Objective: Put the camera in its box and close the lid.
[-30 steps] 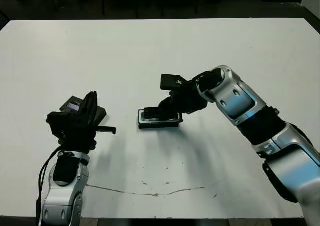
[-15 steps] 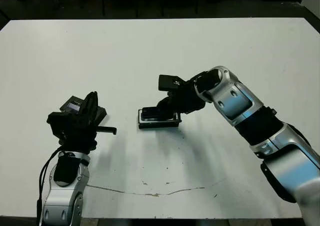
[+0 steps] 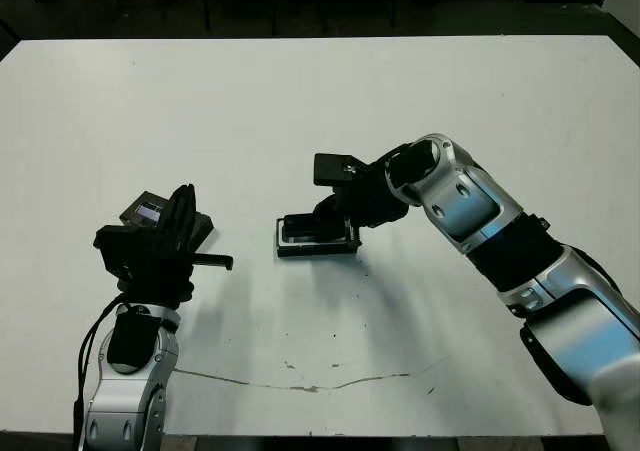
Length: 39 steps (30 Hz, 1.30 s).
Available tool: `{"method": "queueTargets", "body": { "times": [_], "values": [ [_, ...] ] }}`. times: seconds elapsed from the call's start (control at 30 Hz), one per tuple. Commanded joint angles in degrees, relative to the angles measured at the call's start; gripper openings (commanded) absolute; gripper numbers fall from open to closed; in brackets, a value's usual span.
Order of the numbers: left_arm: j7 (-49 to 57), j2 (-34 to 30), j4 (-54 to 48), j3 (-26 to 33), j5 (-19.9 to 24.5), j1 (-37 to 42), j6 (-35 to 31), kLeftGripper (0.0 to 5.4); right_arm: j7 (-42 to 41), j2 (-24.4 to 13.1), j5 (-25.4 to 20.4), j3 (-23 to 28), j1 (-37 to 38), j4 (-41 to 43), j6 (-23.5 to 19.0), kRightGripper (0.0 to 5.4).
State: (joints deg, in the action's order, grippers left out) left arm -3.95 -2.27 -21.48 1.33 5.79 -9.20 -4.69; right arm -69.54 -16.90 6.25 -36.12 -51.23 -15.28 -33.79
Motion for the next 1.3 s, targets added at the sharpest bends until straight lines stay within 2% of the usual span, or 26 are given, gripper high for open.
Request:
{"method": "queueTargets", "body": {
  "times": [0.03, 0.17, 0.27, 0.4, 0.5, 0.73, 1.3],
  "values": [
    [0.4, -0.2, 0.0, 0.0, -0.6, -0.7, -0.8, 0.0, -0.7, -0.1, 0.3, -1.1, 0.4, -0.2, -1.6, 0.7],
    [0.3, -0.2, 0.2, -0.1, -0.6, -0.4, -0.8, 0.0, -1.5, -0.4, 0.8, -1.9, 0.0, -0.9, 1.3, 0.7],
    [0.4, 0.1, 0.1, -0.3, -0.5, -0.3, -1.2, 0.0, -2.1, 0.1, 0.0, -1.4, -0.3, -2.0, -0.4, 0.7],
    [0.4, -0.1, 0.0, -0.6, -0.7, -0.2, -1.2, 0.0, -1.1, -0.3, 0.3, -0.4, -0.7, -1.4, 1.0, 0.7],
    [0.2, -0.1, 0.4, -0.8, -0.5, 0.0, -0.8, 0.0, -1.9, -0.2, -0.6, 0.9, -2.3, -2.4, -0.3, 0.7],
    [0.5, 0.0, 0.1, -1.2, -0.8, 0.2, -1.5, 0.0, -2.3, -1.0, 0.1, 2.0, -4.4, -3.2, 4.2, 0.7],
    [0.8, 0.0, 0.3, -1.3, -1.0, -0.2, -0.9, 0.0, -6.0, 0.8, -1.1, 1.9, -5.7, -7.5, 0.7, 0.7]
  ]
}}
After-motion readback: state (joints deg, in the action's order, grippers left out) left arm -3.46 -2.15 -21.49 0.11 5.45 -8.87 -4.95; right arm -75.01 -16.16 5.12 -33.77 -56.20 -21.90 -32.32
